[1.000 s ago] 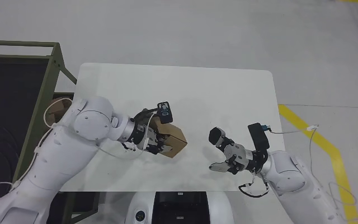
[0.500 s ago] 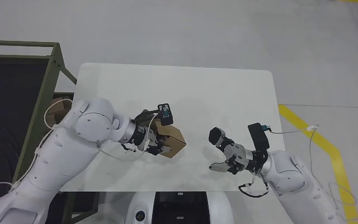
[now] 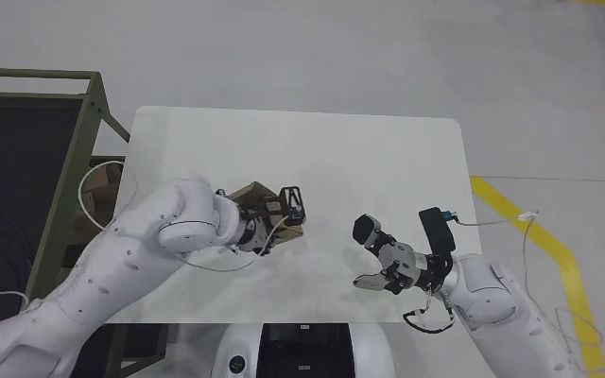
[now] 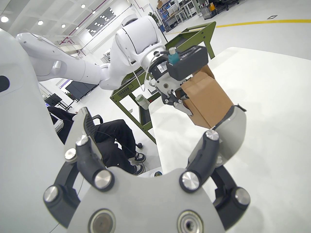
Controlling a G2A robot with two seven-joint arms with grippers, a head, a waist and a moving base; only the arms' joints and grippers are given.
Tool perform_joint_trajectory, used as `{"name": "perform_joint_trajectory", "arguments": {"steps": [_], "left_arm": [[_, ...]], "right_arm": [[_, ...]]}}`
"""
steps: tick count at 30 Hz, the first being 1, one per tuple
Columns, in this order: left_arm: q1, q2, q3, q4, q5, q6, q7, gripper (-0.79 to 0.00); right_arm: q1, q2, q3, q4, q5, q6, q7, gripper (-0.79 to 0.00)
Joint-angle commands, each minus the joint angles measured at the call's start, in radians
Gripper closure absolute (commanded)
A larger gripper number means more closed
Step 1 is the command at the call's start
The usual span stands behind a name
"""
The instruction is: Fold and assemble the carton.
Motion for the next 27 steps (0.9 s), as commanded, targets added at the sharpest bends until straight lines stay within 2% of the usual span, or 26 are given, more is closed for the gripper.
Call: {"name": "perform_joint_trajectory", "arguments": {"steps": [1,9,17,22,27], "left_arm": [[-0.038,0.01,0.065,0.015,0.032,-0.019,0.019,0.0],[-0.237,0.046,0.322,0.08,0.06,-0.045,0.045,0.0],[-0.457,0.053,0.565,0.135,-0.02,-0.035,0.035,0.0],[-0.557,0.041,0.657,0.155,-0.079,-0.03,0.031,0.0],[-0.597,0.019,0.697,0.191,-0.1,-0.017,0.017,0.0]], "right_arm": [[0.0,0.0,0.0,0.0,0.0,0.0,0.0,-0.785],[0.0,0.0,0.0,0.0,0.0,0.0,0.0,-0.785],[0.0,0.0,0.0,0.0,0.0,0.0,0.0,-0.785],[0.0,0.0,0.0,0.0,0.0,0.0,0.0,-0.785],[0.0,0.0,0.0,0.0,0.0,0.0,0.0,-0.785]]}}
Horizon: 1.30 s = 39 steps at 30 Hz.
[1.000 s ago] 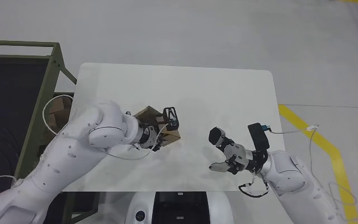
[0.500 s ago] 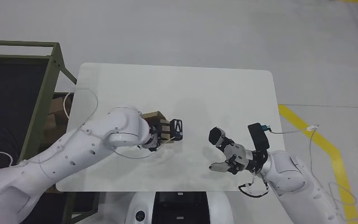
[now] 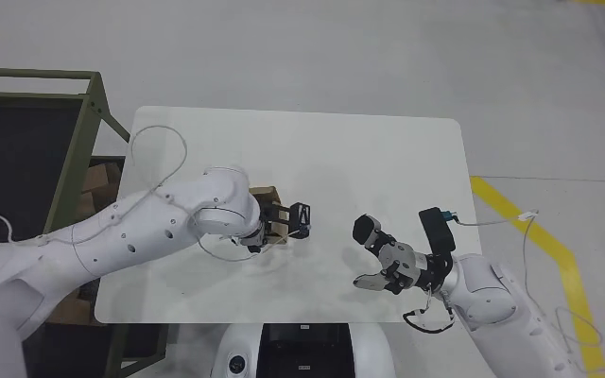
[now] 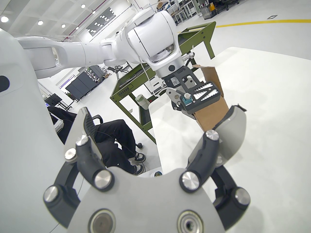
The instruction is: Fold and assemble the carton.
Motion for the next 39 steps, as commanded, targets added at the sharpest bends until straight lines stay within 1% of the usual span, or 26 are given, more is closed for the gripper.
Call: {"name": "perform_joint_trajectory", "arguments": {"steps": [1,4,9,15,19,25,36,39], "left_arm": [[0.003,-0.012,0.001,0.013,0.01,0.016,-0.016,0.0],[0.02,-0.033,0.001,0.023,0.01,0.016,-0.016,0.0],[0.029,-0.062,0.001,0.057,0.023,0.015,-0.015,0.0],[0.045,-0.094,0.001,0.085,0.059,0.037,-0.037,0.0],[0.056,-0.112,0.001,0.094,0.08,0.035,-0.035,0.0],[0.065,-0.126,0.001,0.103,0.119,0.023,-0.023,0.0],[0.083,-0.128,0.001,0.114,0.169,0.021,-0.021,0.0],[0.087,-0.127,0.001,0.113,0.168,0.013,-0.014,-0.145]], "right_arm": [[0.0,0.0,0.0,0.0,0.0,0.0,0.0,-0.785],[0.0,0.0,0.0,0.0,0.0,0.0,0.0,-0.785],[0.0,0.0,0.0,0.0,0.0,0.0,0.0,-0.785],[0.0,0.0,0.0,0.0,0.0,0.0,0.0,-0.785],[0.0,0.0,0.0,0.0,0.0,0.0,0.0,-0.785],[0.0,0.0,0.0,0.0,0.0,0.0,0.0,-0.785],[0.0,0.0,0.0,0.0,0.0,0.0,0.0,-0.785],[0.0,0.0,0.0,0.0,0.0,0.0,0.0,-0.785]]}}
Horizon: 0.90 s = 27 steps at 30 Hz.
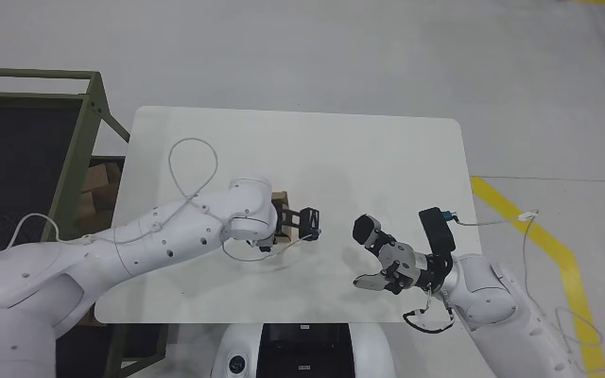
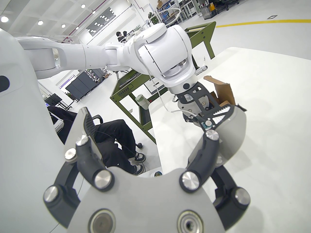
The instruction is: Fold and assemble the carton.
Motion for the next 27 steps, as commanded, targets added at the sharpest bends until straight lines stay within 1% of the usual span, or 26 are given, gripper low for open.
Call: {"name": "perform_joint_trajectory", "arguments": {"steps": [1,4,10,12,13,14,16,18,19,20,24,27], "left_arm": [[0.0,0.002,0.0,-0.001,0.004,-0.002,0.002,-0.182],[0.002,0.005,0.0,-0.002,0.01,0.001,-0.001,-0.228],[0.003,0.01,0.0,-0.006,0.016,0.003,-0.003,-0.246],[0.002,0.011,0.0,-0.008,0.014,0.004,-0.004,-0.265],[0.0,0.012,0.0,-0.01,0.01,0.004,-0.004,-0.286],[-0.002,0.013,0.0,-0.011,0.003,0.004,-0.004,-0.317],[-0.011,0.016,0.0,-0.016,-0.013,0.006,-0.006,-0.422],[-0.022,0.019,0.0,-0.022,-0.037,0.013,-0.013,-0.606],[-0.028,0.021,0.0,-0.027,-0.048,0.015,-0.015,-0.668],[-0.036,0.023,0.0,-0.034,-0.058,0.018,-0.018,-0.785],[-0.071,0.038,-0.001,-0.06,-0.113,0.024,-0.024,-0.785],[-0.088,0.058,-0.032,-0.083,-0.172,0.014,-0.013,-0.785]], "right_arm": [[0.0,0.0,0.0,0.0,0.0,0.0,0.0,-0.785],[0.0,0.0,0.0,0.0,0.0,0.0,0.0,-0.785],[0.0,0.0,0.0,0.0,0.0,0.0,0.0,-0.785],[0.0,0.0,0.0,0.0,0.0,0.0,0.0,-0.785],[0.0,0.0,0.0,0.0,0.0,0.0,0.0,-0.785],[0.0,0.0,0.0,0.0,0.0,0.0,0.0,-0.785],[0.0,0.0,0.0,0.0,0.0,0.0,0.0,-0.785],[0.0,0.0,0.0,0.0,0.0,0.0,0.0,-0.785],[0.0,0.0,0.0,0.0,0.0,0.0,0.0,-0.785],[0.0,0.0,0.0,0.0,0.0,0.0,0.0,-0.785],[0.0,0.0,0.0,0.0,0.0,0.0,0.0,-0.785],[0.0,0.0,0.0,0.0,0.0,0.0,0.0,-0.785]]}}
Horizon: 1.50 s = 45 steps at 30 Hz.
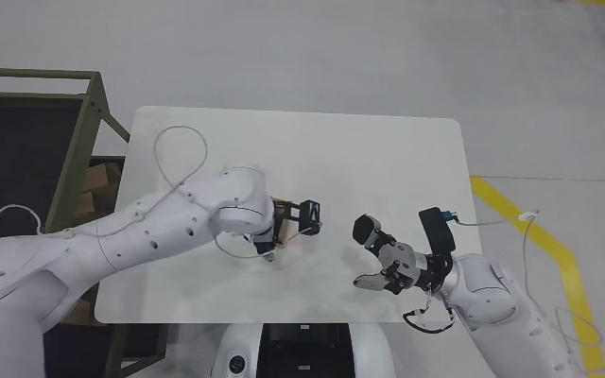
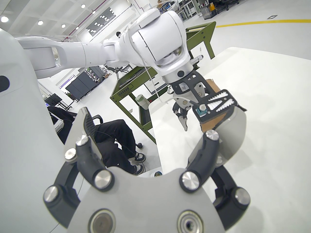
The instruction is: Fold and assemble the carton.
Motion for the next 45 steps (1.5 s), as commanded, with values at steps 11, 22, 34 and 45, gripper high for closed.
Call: {"name": "perform_joint_trajectory", "arguments": {"steps": [11,22,34,45], "left_arm": [[0.075,0.137,-0.202,-0.181,-0.1,0.013,0.099,-0.785],[0.281,0.325,-0.531,-0.247,-0.325,-0.163,0.286,-0.785],[0.564,0.479,-0.791,-0.109,-0.581,-0.242,0.299,-0.785],[0.611,0.498,-0.811,-0.072,-0.692,-0.118,0.194,-0.785]], "right_arm": [[-0.027,-0.005,0.008,-0.025,-0.063,0.112,-0.059,-0.785],[-0.025,-0.007,0.002,-0.053,-0.081,0.339,-0.005,-0.785],[0.032,-0.015,-0.052,-0.093,-0.186,0.593,0.087,-0.785],[0.037,-0.02,-0.07,-0.097,-0.222,0.7,0.102,-0.785]]}}
